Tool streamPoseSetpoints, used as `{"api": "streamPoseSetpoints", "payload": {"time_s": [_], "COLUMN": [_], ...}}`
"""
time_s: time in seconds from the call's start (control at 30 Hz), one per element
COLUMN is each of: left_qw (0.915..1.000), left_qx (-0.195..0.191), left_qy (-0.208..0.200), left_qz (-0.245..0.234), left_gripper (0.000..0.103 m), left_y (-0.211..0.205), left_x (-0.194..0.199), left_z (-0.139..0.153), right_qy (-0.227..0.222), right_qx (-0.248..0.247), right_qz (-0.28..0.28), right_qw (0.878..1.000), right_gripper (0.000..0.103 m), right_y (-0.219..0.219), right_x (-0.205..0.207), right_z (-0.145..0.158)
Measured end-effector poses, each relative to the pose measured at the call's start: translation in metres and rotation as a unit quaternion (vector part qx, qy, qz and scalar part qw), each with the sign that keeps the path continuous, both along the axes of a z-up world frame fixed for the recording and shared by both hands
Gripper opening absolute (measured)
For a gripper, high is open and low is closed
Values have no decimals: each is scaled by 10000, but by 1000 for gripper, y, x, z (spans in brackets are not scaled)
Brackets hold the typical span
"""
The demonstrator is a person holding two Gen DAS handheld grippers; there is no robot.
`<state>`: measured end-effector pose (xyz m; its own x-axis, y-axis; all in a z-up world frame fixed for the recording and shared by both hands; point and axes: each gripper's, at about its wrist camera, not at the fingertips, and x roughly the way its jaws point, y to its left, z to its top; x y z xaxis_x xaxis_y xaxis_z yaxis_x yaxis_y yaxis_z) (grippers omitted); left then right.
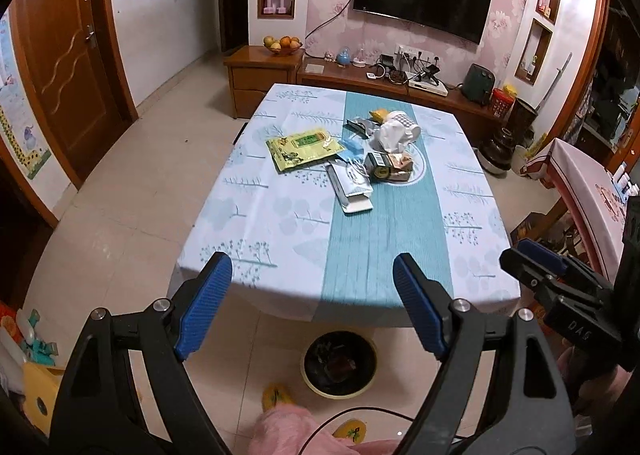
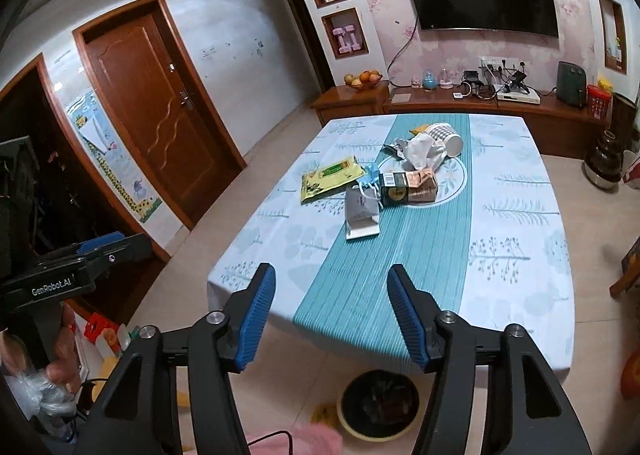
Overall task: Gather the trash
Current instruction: 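Raise both tools back toward the table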
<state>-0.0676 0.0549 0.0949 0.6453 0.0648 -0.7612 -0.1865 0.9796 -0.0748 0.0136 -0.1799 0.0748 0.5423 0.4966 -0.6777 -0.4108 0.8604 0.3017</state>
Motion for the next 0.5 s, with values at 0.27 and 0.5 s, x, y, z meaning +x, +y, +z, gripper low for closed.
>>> {"api": "streamPoseSetpoints", "payload": {"time_s": [0.27, 0.5], "left_qw": [9990, 9918], "left_qx": [-145, -25], "left_qy": [272, 758], "left_qz": [-311, -1027], "left_gripper": [81, 81], "left_y": [56, 98], "left_x": [108, 241], "left_z": [-31, -65], "right_qy": [306, 899], "right_qx": [-312, -178], "right_qz": [-524, -1340], "right_qw": [9977, 9867], "right_gripper": [63, 63], "right_y": [40, 77], "right_x": [100, 208], "right_z": [-32, -70]}}
